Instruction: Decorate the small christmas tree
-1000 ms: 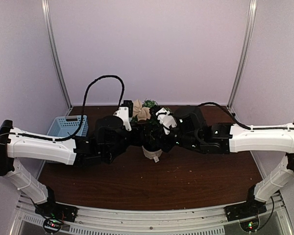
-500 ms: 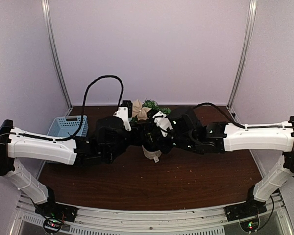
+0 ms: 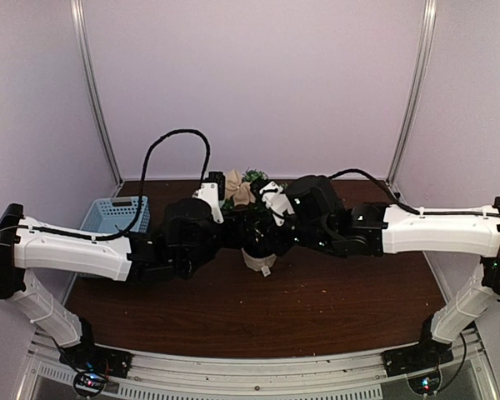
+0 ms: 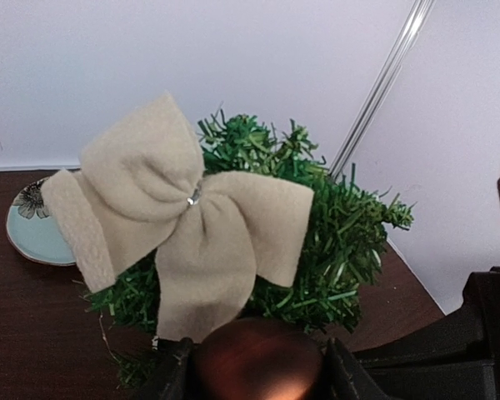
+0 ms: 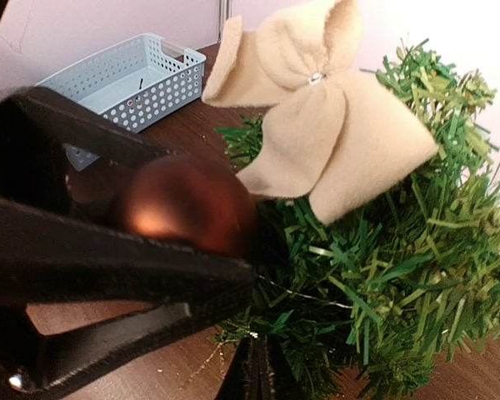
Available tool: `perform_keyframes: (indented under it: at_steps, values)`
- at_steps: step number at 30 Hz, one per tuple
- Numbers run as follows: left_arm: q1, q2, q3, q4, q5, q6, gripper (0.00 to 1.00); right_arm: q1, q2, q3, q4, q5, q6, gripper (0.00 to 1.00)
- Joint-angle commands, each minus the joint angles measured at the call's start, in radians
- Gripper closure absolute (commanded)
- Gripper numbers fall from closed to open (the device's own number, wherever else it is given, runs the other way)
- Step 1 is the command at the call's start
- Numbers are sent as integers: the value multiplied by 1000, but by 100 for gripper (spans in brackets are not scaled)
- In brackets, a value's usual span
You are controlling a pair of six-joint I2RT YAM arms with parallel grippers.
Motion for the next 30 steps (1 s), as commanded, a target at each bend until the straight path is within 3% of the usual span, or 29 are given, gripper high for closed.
perform_keyframes:
  at_steps: [1,14,30]
  values:
    - [-6,18,16,32,-20,-10,56,-5,15,44,-12,20,-7,100]
    - [-6,21,1,43,-24,-25,56,-5,28,36,-46,21,-3,100]
    - [-7,-44,-31,39,-20,-19,37,-7,22,36,-44,28,-8,100]
